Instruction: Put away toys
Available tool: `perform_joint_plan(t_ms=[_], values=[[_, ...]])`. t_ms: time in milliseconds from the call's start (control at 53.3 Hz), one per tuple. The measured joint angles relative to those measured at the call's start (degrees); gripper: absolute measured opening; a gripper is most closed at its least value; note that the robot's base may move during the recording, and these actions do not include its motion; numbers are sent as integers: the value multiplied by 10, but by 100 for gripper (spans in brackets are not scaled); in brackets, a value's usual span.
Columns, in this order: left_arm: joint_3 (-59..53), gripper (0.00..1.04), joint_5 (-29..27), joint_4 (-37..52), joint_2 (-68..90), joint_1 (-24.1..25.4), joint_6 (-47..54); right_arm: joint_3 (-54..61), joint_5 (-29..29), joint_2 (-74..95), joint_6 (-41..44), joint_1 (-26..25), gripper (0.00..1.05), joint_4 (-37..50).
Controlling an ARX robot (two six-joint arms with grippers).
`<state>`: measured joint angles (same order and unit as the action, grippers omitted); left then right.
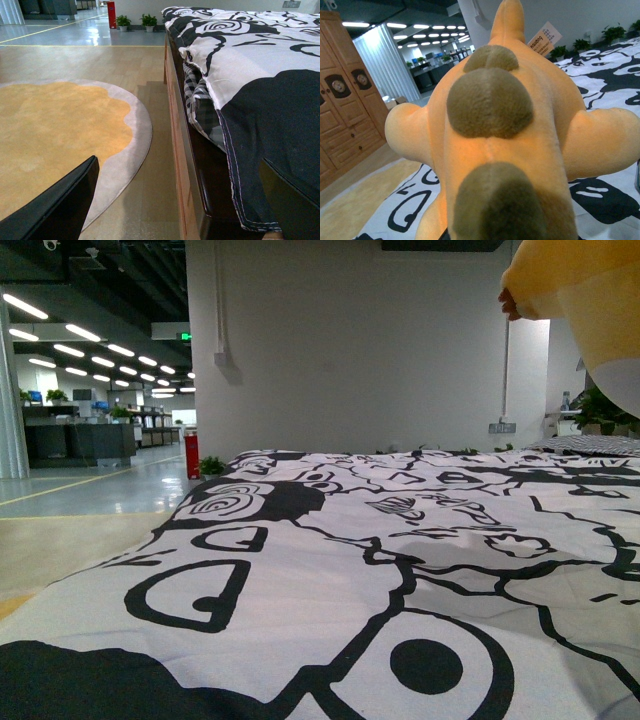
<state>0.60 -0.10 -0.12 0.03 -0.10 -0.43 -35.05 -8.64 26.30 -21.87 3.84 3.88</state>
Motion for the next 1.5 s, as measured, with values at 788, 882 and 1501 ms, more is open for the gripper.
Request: perform_joint_plan(t_ms=[788, 882, 1501], values=[[0, 98, 1, 0, 0, 0, 0, 208, 86, -157, 214, -37, 7, -75], [0, 98, 1, 0, 0, 0, 0, 234, 86, -176, 215, -37, 7, -63], [0, 98, 1, 0, 0, 0, 0, 300, 84, -228, 216, -37, 7, -40]])
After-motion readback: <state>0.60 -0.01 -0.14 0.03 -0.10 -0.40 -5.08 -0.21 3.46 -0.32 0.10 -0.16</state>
